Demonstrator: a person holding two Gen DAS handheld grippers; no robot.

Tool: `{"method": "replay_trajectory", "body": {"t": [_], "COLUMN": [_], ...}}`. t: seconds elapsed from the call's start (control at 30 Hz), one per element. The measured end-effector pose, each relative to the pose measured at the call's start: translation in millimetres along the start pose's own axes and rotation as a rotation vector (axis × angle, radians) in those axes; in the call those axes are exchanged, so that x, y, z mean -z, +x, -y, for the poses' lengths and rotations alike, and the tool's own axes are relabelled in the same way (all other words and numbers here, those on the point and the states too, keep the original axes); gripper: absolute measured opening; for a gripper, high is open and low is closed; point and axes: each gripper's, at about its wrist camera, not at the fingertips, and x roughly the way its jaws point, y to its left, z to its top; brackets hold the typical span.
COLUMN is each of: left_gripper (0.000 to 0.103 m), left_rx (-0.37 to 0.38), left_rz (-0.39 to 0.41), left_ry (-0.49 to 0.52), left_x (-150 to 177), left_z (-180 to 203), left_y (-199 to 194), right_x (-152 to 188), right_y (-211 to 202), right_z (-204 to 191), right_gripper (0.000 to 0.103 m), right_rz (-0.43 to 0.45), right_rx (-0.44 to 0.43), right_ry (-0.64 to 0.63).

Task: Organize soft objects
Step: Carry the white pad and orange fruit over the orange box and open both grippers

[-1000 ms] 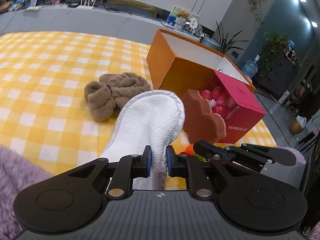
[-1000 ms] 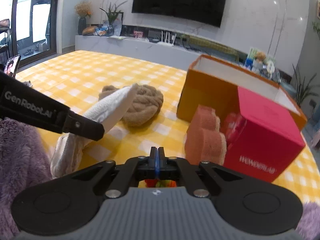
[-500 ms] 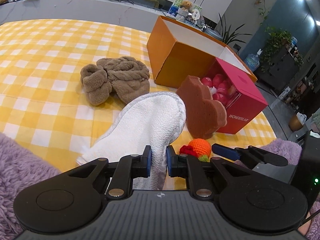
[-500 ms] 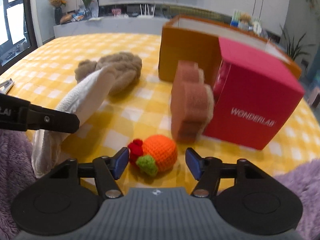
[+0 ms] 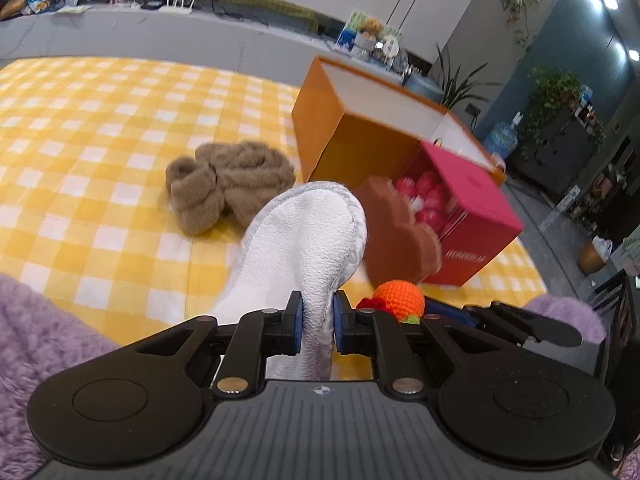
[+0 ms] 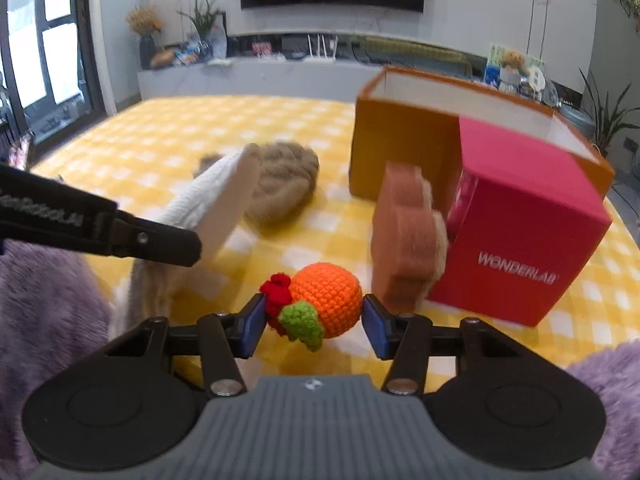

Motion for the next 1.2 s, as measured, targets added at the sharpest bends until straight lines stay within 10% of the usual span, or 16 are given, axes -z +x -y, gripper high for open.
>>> {"method": "replay_trajectory", "body": {"t": [0.67,1.2], "left_gripper": [0.016,0.016], "left_rx": [0.171,0.262], "left_rz": [0.228,0.218], "left_ry": [0.148,0.285], "left_x": [-107.8,-197.2], "left_z": [74.9,118.1], "left_y": [-25.9,48.2], "right_x": [-102.5,-181.5], "right_y": [-62.8,-24.8], "right_z": [57.7,148.0], "right_gripper": [0.051,0.051], "right_rz": [0.25,0.199], "right_rx": [0.026,0.09], "right_ry": [-0.051,-0.059]}}
